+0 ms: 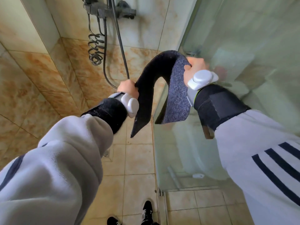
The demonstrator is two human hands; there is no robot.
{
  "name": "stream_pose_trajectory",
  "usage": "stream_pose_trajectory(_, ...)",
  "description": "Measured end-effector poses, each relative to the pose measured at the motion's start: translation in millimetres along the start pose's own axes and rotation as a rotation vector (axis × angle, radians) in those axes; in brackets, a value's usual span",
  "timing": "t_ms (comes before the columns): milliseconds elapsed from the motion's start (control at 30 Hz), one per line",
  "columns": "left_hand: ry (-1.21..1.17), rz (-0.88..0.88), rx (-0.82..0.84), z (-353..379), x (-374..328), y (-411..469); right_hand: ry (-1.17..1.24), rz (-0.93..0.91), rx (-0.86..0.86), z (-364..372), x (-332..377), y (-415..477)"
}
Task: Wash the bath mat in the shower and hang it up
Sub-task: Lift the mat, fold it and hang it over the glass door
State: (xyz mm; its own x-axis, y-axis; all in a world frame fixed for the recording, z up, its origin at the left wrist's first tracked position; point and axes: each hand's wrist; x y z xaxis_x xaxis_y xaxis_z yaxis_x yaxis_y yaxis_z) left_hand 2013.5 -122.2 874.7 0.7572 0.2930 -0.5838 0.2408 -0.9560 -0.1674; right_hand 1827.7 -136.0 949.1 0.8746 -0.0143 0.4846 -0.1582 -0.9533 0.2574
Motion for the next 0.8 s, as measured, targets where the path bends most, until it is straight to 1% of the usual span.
stream_pose_trajectory(167,-0.045,0.145,-0.158,-46,-65,4,0.018,-0.070,-0.218,-72,14,32)
stream_pose_trajectory(333,-0.094,0.272,-0.283,-88,-119,1,-0.018,-0.155,-0.323,-146,34,41)
stream_pose_trajectory(400,-0.112,0.313,-0.327,-98,-138,-2,-0.031,-0.155,-0.384,-168,35,46)
stream_pose_trajectory(467,-0.128,0.341,-0.330,-102,-150,-2,-0.026,-0.129,-0.422,-177,34,50)
stream_pose_trajectory(533,-0.126,0.364,-0.334,-100,-159,-3,-0.080,-0.155,-0.514,-182,30,47)
stream_pose_trajectory(567,-0.126,0.368,-0.325,-97,-160,-4,-0.086,-0.167,-0.533,-183,26,46)
stream_pose_trajectory(633,-0.135,0.375,-0.298,-88,-160,-4,-0.093,-0.165,-0.498,-184,14,43)
stream_pose_trajectory(700,-0.125,0.368,-0.275,-76,-157,-3,-0.091,-0.123,-0.462,-177,1,37)
stream_pose_trajectory(800,-0.075,0.359,-0.231,-57,-145,-2,-0.074,-0.079,-0.411,-149,-15,23)
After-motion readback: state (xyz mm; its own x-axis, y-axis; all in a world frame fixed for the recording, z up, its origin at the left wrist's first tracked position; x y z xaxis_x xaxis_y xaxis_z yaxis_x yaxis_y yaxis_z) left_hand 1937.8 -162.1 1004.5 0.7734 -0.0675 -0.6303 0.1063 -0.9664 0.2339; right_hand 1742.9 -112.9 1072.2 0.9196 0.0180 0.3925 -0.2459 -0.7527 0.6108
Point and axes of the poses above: each hand's wrist, its own y-axis towards the middle knuckle, its own z-axis out of the palm, x = y × z, and after that the axes turned 5 degrees about -x, right-handed
